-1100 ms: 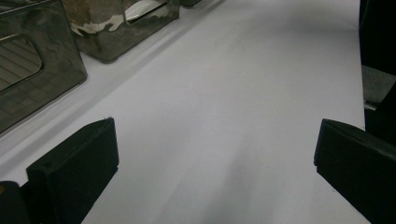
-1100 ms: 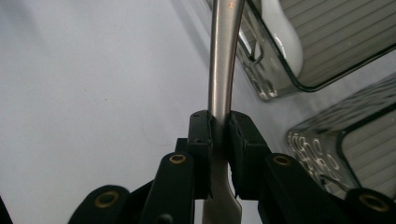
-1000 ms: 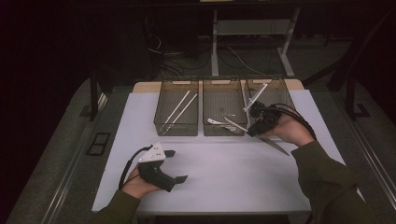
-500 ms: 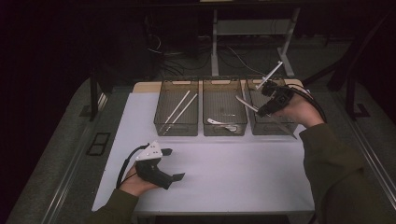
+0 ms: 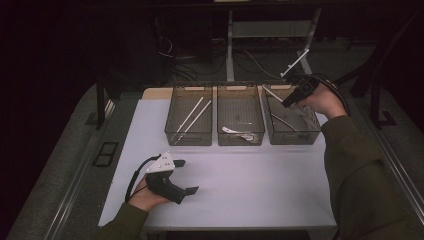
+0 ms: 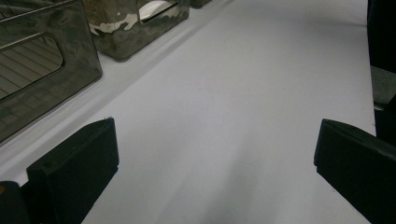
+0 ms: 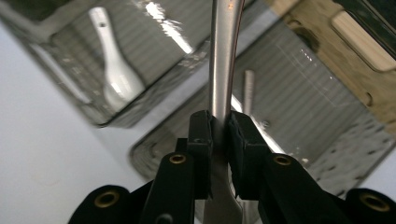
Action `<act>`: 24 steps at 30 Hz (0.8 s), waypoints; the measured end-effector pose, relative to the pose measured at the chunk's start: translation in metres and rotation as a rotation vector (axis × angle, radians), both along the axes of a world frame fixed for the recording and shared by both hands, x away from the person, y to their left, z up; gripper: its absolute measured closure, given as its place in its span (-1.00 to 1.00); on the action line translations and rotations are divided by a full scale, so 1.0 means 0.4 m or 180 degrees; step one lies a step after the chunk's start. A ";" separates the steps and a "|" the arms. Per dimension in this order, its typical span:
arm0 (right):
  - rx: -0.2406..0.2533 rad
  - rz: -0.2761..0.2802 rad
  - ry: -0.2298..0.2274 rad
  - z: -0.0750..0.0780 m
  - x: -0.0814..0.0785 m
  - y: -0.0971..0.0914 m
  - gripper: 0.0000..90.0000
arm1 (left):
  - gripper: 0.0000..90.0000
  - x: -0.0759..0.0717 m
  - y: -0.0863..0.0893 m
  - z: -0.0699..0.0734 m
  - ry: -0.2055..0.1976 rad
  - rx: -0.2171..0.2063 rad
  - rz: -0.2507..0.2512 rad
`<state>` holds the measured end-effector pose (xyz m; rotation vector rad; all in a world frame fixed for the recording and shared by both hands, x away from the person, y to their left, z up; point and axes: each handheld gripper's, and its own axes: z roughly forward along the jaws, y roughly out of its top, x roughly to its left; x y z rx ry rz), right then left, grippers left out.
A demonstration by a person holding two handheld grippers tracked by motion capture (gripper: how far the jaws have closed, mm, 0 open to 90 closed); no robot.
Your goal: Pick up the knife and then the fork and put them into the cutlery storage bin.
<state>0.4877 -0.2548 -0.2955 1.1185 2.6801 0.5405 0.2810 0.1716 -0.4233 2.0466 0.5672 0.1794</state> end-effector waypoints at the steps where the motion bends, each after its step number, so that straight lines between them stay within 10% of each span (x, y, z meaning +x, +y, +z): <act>1: -0.0010 -0.0048 0.0017 -0.004 0.009 -0.008 0.76 | -1.00 0.000 0.001 0.000 0.0001 -0.0001 -0.0003; 15: 0.0045 -0.0505 0.0062 -0.083 0.089 -0.076 0.76 | -1.00 -0.001 -0.002 -0.002 0.0016 -0.0011 -0.0031; 24: 0.0002 -0.0491 0.0157 -0.152 0.106 -0.066 0.76 | -1.00 -0.003 -0.002 -0.002 0.0015 -0.0015 -0.0034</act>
